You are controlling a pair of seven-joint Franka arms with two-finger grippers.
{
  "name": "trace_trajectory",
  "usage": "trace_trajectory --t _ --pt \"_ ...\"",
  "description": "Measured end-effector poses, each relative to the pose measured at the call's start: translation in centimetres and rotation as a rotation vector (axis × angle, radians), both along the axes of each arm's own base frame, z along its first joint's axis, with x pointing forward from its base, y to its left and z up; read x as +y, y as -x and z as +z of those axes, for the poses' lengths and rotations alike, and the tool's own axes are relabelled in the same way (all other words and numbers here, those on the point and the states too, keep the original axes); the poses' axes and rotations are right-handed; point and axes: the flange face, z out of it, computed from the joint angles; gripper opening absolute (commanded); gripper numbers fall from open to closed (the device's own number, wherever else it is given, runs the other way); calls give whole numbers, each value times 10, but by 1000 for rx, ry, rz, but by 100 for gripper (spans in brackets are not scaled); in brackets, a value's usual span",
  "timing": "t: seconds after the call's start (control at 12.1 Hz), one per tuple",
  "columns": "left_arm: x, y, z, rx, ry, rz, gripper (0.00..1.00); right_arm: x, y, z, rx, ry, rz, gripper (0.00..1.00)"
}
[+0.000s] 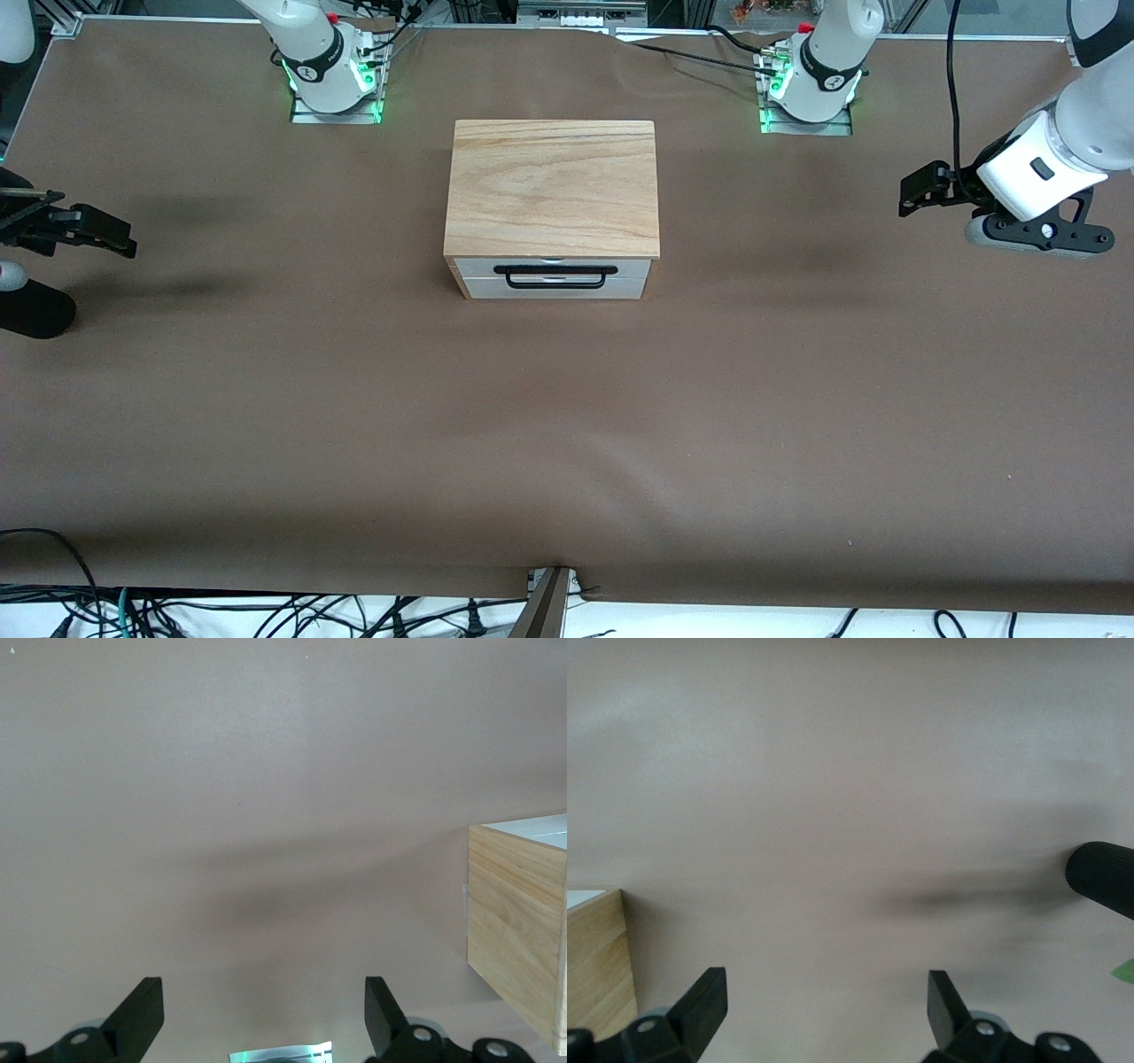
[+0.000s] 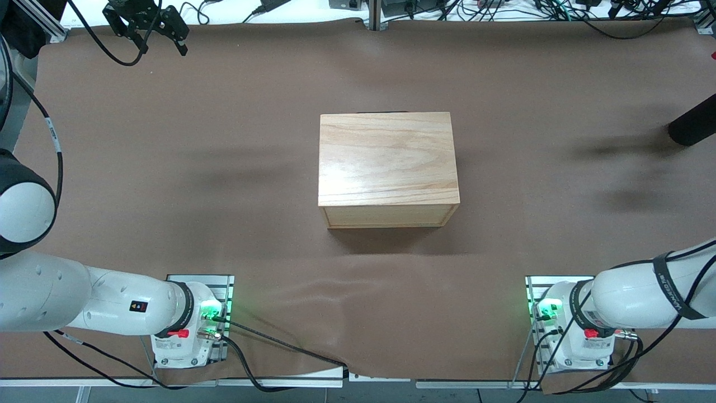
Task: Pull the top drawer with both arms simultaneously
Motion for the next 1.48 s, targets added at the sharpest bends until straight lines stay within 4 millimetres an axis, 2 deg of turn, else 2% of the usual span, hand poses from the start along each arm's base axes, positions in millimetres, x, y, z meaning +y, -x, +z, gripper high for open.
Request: trace_trajectory --t 0.33,0.49,0.66,0.74,0.91,0.99,1.24,1.48 --pt "-1 -7 -13 12 -3 0 100 0 -2 -5 9 0 -1 100" --pt "-6 -19 -31 8 19 4 100 -1 -6 -16 26 0 -1 100" --pt "-15 -36 -66 -9 80 23 100 9 -11 -29 49 0 15 100" --pt "-20 -41 -87 -15 116 40 100 24 -13 -34 57 0 39 100" --pt "-28 -42 -132 -1 209 97 100 51 -14 -39 65 -31 68 100" --pt "-33 -41 -152 14 259 128 100 59 -15 -41 70 -106 61 100" --pt "-58 -32 -211 45 450 150 100 53 -21 -51 90 -404 -23 100" --pt "-85 -20 -268 46 758 135 100 54 -36 -80 118 -686 -54 100"
